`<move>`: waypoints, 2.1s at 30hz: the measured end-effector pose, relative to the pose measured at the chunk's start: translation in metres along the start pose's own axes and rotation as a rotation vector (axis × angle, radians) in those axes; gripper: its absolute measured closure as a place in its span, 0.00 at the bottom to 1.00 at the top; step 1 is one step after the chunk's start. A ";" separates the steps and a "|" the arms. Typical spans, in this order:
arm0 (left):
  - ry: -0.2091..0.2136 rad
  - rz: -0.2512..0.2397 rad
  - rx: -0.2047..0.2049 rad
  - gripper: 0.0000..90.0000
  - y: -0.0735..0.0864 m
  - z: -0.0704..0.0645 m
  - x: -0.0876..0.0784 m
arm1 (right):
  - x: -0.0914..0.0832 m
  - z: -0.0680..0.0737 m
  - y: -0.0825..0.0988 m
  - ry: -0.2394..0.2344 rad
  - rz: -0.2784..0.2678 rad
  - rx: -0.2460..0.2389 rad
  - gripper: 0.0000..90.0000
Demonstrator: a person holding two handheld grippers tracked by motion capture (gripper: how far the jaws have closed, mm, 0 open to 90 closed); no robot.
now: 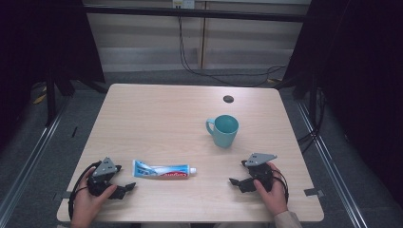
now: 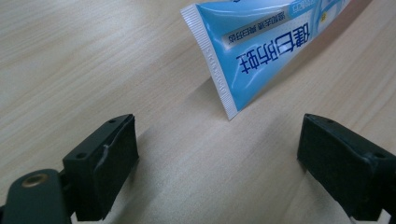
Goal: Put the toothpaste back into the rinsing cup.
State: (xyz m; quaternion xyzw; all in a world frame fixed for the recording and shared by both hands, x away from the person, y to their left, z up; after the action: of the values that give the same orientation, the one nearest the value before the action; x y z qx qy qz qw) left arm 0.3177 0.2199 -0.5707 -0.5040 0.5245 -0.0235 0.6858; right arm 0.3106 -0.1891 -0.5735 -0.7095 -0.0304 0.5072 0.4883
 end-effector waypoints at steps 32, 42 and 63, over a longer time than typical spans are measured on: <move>0.017 0.256 0.129 0.24 -0.024 -0.001 -0.003 | 0.000 -0.001 -0.001 -0.011 -0.003 0.004 0.15; 0.022 0.410 0.278 0.24 -0.046 -0.006 -0.002 | 0.000 -0.001 -0.001 -0.011 -0.004 0.001 0.15; 0.077 0.515 0.451 0.28 -0.077 -0.030 0.026 | 0.001 -0.001 -0.001 -0.011 -0.004 0.002 0.15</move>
State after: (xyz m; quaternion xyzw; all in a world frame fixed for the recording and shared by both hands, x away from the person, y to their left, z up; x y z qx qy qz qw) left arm 0.3455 0.1478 -0.5314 -0.1894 0.6417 0.0159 0.7430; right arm 0.3117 -0.1889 -0.5734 -0.7062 -0.0340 0.5100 0.4899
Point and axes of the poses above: each handheld gripper's, and its own axes: x roughly forward along the jaws, y roughly out of its underside, z roughly to its left, the point moved 9 cm from there along x, roughly forward along the jaws, and after that the axes turned 3 degrees about -x, right-handed, at the moved point
